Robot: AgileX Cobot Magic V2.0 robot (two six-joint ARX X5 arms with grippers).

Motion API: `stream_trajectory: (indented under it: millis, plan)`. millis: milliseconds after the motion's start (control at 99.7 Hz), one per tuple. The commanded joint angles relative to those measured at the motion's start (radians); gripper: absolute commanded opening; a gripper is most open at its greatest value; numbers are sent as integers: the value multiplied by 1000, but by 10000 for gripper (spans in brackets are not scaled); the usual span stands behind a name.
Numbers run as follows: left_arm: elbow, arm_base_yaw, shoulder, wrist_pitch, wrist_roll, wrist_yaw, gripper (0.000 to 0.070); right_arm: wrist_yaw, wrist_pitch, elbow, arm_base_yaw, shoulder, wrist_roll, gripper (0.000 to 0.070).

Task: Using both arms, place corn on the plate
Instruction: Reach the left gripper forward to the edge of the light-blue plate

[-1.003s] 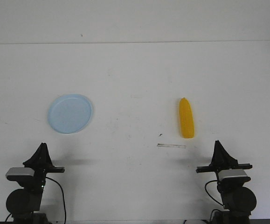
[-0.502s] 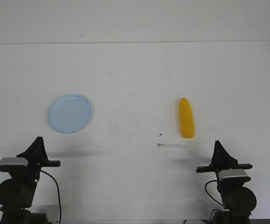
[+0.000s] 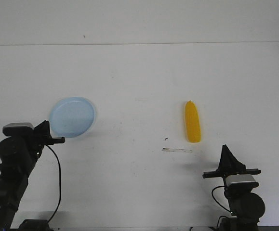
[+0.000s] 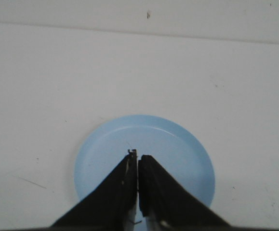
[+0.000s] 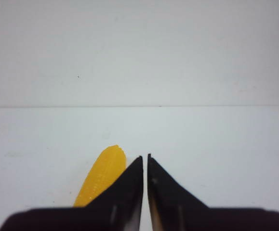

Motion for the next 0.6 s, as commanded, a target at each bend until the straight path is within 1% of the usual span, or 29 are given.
stream_trajectory:
  millis: [0, 40, 100, 221, 291, 421, 592]
  plan:
    - [47, 0, 56, -11, -3, 85, 1, 0, 10, -1, 0, 2, 13, 14]
    - [70, 2, 91, -39, -3, 138, 1, 0, 10, -1, 0, 2, 13, 14]
    - [104, 9, 140, -87, -3, 189, 1, 0, 10, -1, 0, 2, 13, 14]
    - [173, 49, 235, -197, -3, 240, 1, 0, 10, -1, 0, 2, 13, 14]
    - [216, 80, 290, -274, -3, 253, 1, 0, 10, -1, 0, 2, 13, 14]
    - [304, 160, 401, -421, -2, 253, 1, 0, 10, -1, 0, 2, 13, 14]
    - [423, 248, 548, -547, -1, 253, 1, 0, 10, -1, 0, 2, 13, 14]
